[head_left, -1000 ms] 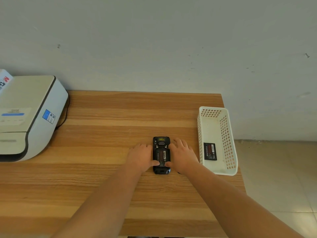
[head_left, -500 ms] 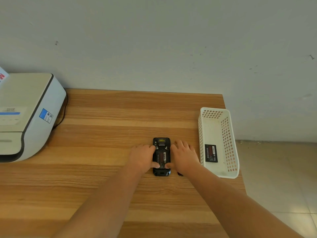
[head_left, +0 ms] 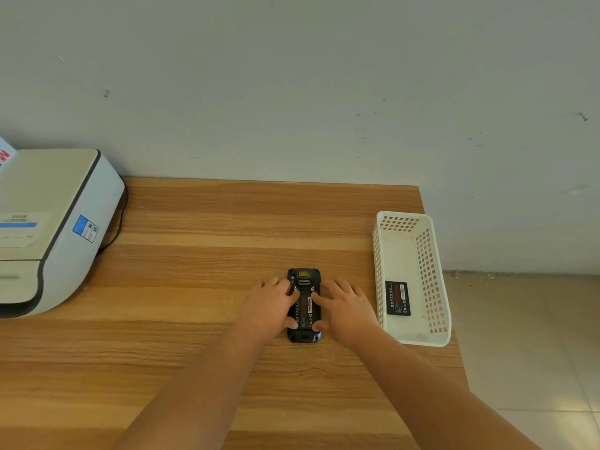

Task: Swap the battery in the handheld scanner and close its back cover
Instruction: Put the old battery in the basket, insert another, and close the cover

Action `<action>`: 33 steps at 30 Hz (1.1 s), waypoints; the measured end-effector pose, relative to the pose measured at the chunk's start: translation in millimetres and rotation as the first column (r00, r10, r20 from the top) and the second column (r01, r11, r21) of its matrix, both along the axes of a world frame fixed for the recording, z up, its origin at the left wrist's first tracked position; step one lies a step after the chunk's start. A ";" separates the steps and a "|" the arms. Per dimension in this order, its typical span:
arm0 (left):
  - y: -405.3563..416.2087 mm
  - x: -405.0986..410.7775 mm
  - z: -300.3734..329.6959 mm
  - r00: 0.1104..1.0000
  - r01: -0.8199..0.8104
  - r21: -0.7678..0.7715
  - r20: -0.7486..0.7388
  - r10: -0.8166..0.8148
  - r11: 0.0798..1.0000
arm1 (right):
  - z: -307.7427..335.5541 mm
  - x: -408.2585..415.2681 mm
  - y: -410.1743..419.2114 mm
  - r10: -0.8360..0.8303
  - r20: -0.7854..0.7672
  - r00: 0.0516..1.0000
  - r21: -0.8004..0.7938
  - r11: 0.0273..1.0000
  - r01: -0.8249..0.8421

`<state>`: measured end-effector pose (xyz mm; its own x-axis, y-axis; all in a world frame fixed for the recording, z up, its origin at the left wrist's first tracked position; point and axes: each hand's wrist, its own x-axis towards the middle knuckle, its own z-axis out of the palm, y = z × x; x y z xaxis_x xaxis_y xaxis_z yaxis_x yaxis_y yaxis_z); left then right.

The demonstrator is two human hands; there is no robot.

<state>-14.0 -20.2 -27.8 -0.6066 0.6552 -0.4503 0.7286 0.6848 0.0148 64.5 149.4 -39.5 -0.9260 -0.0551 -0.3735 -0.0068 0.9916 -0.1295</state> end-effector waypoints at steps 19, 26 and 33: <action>-5.6 15.9 -1.6 0.995 -0.101 0.027 0.031 0.100 0.995 | 14.5 -3.3 4.0 -0.068 0.116 0.991 -0.153 0.985 0.086; -13.6 20.0 10.7 0.981 -0.174 0.093 0.099 0.165 0.980 | 31.9 -17.6 24.6 -0.156 0.239 0.958 -0.038 0.985 0.169; -18.2 18.9 14.0 0.971 -0.214 0.110 0.133 0.199 0.971 | 24.0 -14.3 16.3 -0.068 0.348 0.935 0.221 0.975 -0.012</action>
